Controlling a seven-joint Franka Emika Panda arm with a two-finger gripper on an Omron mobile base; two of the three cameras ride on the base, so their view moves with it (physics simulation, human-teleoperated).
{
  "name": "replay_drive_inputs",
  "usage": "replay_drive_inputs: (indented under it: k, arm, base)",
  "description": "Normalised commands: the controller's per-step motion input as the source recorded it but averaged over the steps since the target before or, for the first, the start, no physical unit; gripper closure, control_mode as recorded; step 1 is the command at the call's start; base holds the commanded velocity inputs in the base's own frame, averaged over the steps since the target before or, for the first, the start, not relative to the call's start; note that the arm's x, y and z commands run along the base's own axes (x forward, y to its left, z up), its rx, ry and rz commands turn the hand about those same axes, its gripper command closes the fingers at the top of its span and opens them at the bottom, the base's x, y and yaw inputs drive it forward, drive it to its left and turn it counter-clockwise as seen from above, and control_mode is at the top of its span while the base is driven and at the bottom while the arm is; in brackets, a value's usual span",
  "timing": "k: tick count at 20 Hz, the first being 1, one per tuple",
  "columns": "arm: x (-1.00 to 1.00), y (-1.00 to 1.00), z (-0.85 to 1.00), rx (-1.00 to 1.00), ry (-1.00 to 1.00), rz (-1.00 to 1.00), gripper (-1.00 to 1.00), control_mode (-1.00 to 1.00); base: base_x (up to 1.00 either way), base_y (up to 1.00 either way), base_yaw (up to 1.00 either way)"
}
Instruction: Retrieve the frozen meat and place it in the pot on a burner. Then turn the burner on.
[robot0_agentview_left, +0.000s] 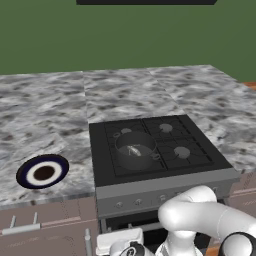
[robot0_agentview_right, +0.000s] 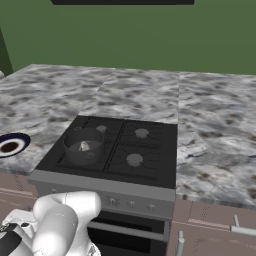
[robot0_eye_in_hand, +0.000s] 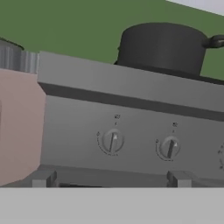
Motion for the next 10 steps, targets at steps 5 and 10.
replay_drive_inputs:
  k: [5, 10]
  arm:
    - [0.09, -0.09, -0.12, 0.07, -0.01, -0.01, -1.0, -1.0]
    - [0.22, -0.07, -0.02, 0.1, 0.0, -0.02, -1.0, -1.0]
  base:
    - [0.0, 0.0, 0.0]
    - [0.0, 0.0, 0.0]
